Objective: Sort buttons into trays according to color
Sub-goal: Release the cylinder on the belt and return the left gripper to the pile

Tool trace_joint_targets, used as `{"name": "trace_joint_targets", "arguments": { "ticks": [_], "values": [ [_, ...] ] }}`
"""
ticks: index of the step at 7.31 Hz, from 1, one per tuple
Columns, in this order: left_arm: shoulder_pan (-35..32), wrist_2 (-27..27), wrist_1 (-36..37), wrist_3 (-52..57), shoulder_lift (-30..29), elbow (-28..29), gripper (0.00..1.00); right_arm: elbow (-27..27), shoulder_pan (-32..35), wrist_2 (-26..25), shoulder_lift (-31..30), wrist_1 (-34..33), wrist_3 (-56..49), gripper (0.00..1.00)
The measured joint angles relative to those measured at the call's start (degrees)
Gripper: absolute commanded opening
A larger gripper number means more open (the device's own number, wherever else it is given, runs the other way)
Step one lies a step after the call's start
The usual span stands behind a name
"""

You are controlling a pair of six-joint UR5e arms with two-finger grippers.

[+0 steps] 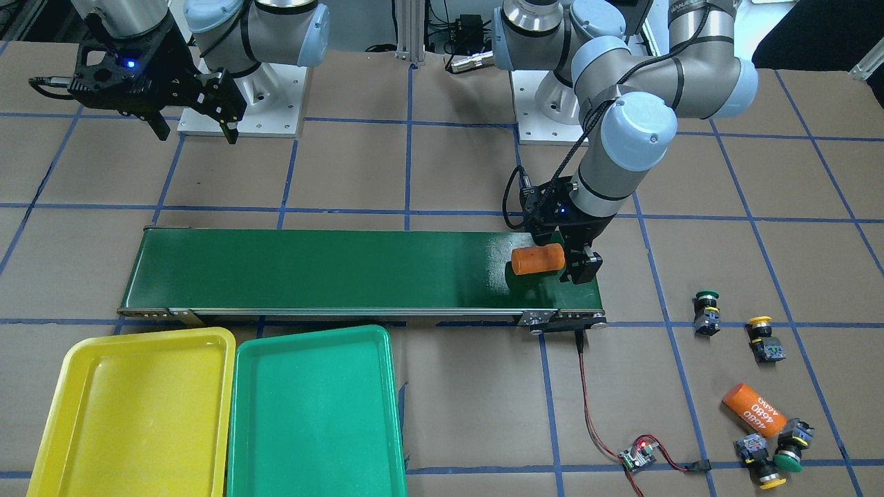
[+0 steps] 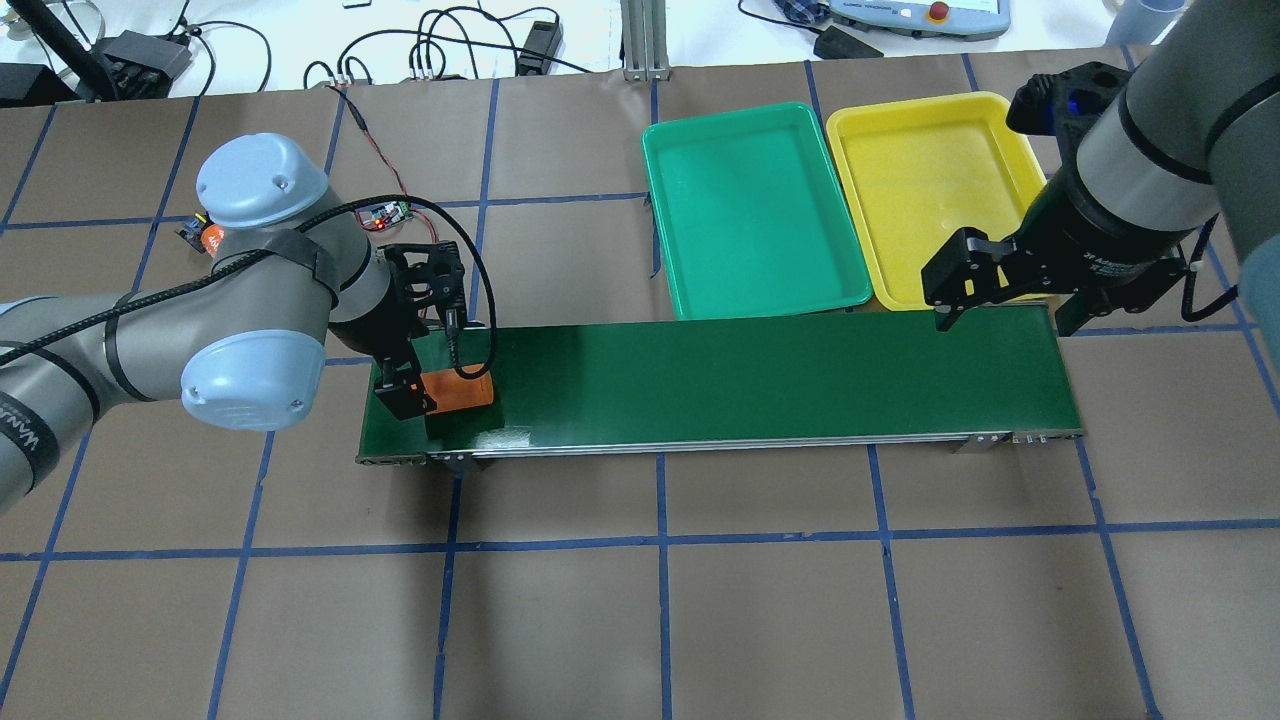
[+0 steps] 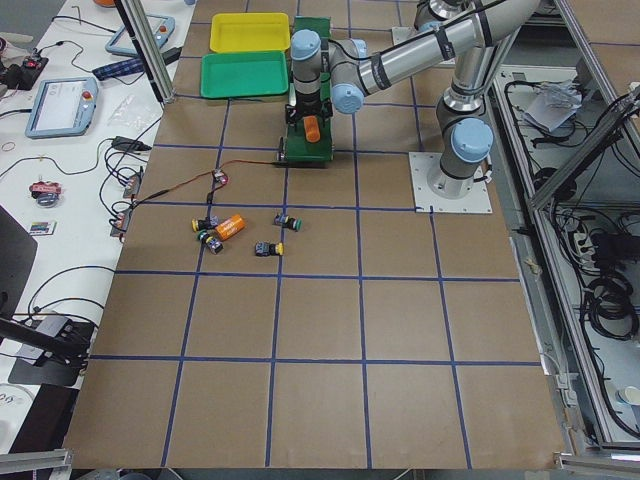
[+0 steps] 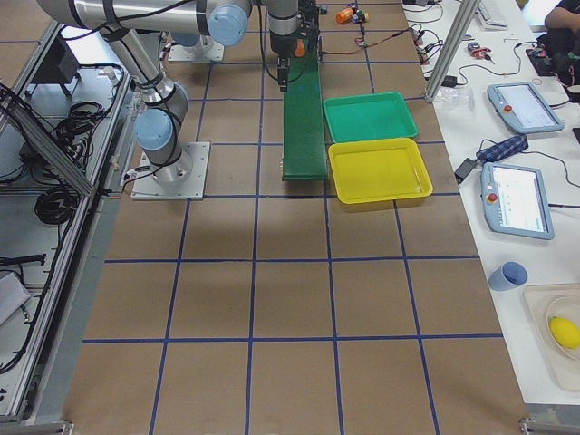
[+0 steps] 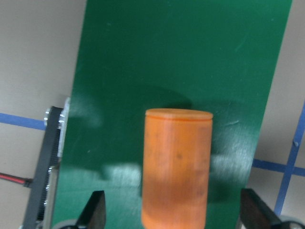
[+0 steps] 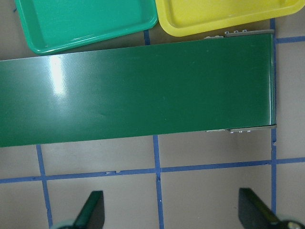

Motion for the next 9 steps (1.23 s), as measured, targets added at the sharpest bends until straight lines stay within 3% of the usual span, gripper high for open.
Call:
{"name": "trace_joint_targets", "arguments": {
  "ticks": [4,6,9],
  "values": [
    [11.8,0.8,-2.3,-13.5,-4.8,12.4,1.00,-0.3,-0.1,0.3,0.0,0.1,0.5,1.00],
    [19.8,0.9,-2.7,-16.3,-11.7,19.3,1.00,-0.4,-0.1,0.3,-0.1,0.1,0.5,1.00],
    [23.8,0.8,-2.3,-28.2,-22.4,27.3,1.00,-0.4,-0.1,0.1,0.0,0.1,0.4,1.00]
  ]
}}
